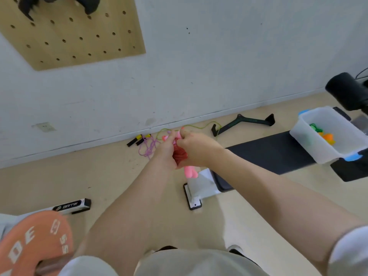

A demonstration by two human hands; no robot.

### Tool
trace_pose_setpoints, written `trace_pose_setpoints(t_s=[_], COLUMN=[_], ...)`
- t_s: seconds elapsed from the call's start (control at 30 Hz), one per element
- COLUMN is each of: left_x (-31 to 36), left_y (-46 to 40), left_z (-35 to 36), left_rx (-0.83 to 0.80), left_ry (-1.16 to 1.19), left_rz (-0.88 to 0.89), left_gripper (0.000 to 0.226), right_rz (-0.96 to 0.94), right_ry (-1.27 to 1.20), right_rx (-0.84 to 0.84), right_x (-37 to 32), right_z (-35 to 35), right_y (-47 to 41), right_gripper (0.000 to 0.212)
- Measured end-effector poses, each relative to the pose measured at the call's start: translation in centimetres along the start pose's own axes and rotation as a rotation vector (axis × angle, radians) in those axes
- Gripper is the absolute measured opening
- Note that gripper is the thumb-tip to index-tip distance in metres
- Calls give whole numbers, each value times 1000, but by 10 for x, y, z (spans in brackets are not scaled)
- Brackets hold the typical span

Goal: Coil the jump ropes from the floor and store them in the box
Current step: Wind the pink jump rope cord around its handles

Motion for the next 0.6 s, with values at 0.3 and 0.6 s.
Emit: trace_pose_setpoints(t_s=[0.3, 0.6], left_x=[-78, -131], left_y=[-39, -61], left_z=[104, 202], left_rx=[17, -114], left_ry=[174, -116], left_rz=[119, 154], left_gripper=[47, 27], right_rz=[91, 134], right_ry=[201, -21], right_rx=[100, 22], right_x=[93, 226], right_z=[36, 60], right_y=[57, 107], right_gripper=[50, 70])
Point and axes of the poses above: each hand's wrist, its own y-axis away from the middle knuckle, its own z-axis out of the palm, x = y × z, the point moved 5 cm from there along -y, towards the middle knuckle, and after that the axes turned 15 degrees about y, right-handed, at the moved point
